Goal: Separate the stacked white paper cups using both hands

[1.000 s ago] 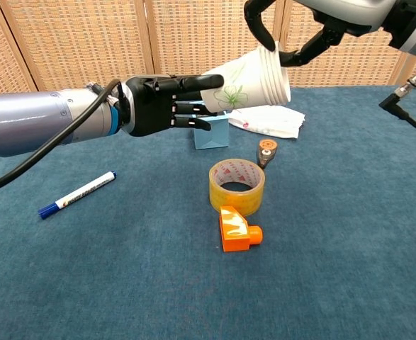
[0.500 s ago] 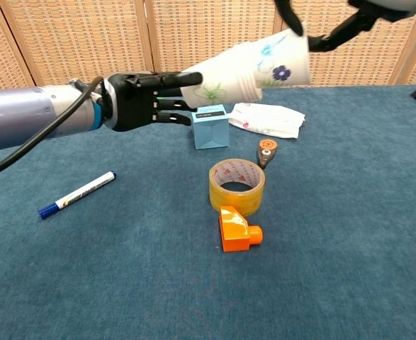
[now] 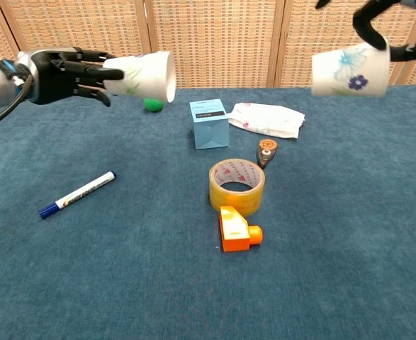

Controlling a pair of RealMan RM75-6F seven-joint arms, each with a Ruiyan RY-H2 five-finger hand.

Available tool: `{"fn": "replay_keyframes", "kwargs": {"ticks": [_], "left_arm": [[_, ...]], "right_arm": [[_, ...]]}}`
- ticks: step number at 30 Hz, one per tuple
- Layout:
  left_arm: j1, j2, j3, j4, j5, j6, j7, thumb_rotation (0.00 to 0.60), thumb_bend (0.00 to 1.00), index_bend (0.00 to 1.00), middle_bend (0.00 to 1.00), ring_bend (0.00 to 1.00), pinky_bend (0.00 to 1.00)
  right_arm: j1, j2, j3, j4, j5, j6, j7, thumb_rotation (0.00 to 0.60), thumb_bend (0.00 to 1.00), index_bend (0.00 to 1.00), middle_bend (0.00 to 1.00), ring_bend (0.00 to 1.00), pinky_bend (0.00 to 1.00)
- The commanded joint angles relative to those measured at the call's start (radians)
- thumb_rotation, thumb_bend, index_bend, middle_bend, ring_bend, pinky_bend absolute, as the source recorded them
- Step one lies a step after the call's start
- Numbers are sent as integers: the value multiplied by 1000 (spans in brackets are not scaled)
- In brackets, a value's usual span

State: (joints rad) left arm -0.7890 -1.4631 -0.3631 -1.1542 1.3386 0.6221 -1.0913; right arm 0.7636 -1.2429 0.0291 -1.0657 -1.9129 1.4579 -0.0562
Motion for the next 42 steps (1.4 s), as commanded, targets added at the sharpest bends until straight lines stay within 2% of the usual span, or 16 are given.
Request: {"fn": "replay_keyframes", "kwargs": {"ticks": [1, 5, 10, 18, 19, 20, 21, 22, 23, 24, 26, 28, 33, 38, 42], "left_arm": [[15, 59, 79, 118, 64, 58, 263, 600, 170, 530, 503, 493, 514], [30, 74, 105, 148, 43, 78, 414, 600, 170, 530, 503, 493, 514], [55, 60, 137, 177, 8, 91, 530, 600, 170, 530, 504, 493, 514], [54, 12, 170, 224, -43, 79, 724, 600, 169, 530, 494, 489, 498], [54, 11, 171, 221, -47, 76, 734, 600, 169, 514, 452, 458, 462], [53, 12, 172, 217, -53, 71, 744, 600, 169, 436, 352, 383, 391], [51, 18, 176, 206, -61, 54, 757, 600, 169, 345, 255, 304, 325], [49, 24, 179, 196, -67, 37, 765, 600, 169, 186, 121, 169, 215], [44, 39, 183, 174, -79, 8, 775, 600, 169, 62, 29, 65, 116], [42, 50, 185, 155, -87, -9, 780, 600, 169, 16, 2, 22, 65], [42, 80, 176, 104, -108, -18, 787, 600, 167, 0, 0, 0, 4], [53, 103, 161, 57, -125, 6, 782, 600, 165, 0, 0, 0, 0], [135, 176, 126, -86, -133, 179, 762, 600, 164, 0, 0, 0, 0], [241, 241, 134, -210, -115, 343, 743, 600, 164, 0, 0, 0, 0], [332, 271, 157, -291, -98, 476, 747, 600, 163, 0, 0, 0, 0]], "right_arm": [[5, 44, -48, 46, -51, -70, -112, 600, 674, 712, 290, 144, 250], [8, 49, -71, 50, -56, -145, -194, 600, 674, 712, 292, 144, 250], [0, -7, -93, 76, -32, -239, -249, 600, 674, 712, 293, 146, 250], [-17, -107, -111, 166, -18, -251, -237, 600, 667, 693, 295, 150, 250], [-17, -112, -112, 172, -17, -249, -234, 600, 640, 663, 291, 150, 250], [-18, -116, -114, 177, -17, -247, -229, 600, 543, 587, 279, 152, 250], [-20, -120, -116, 182, -16, -244, -222, 600, 370, 469, 257, 154, 250], [-22, -123, -116, 185, -13, -243, -219, 600, 187, 344, 224, 154, 250], [-25, -127, -114, 188, -7, -241, -218, 600, 91, 267, 201, 153, 250], [-31, -130, -110, 187, 4, -241, -218, 600, 16, 174, 167, 148, 250], [-50, -136, -90, 169, 45, -243, -221, 600, 0, 86, 127, 138, 239], [-66, -136, -71, 145, 72, -221, -225, 600, 0, 51, 101, 124, 213], [-159, -131, -9, 18, 163, -66, -136, 600, 0, 29, 43, 66, 134], [-286, -128, 10, -85, 220, 116, -37, 600, 0, 12, 7, 6, 59], [-387, -118, 10, -165, 261, 229, 13, 600, 0, 0, 0, 0, 2]]}}
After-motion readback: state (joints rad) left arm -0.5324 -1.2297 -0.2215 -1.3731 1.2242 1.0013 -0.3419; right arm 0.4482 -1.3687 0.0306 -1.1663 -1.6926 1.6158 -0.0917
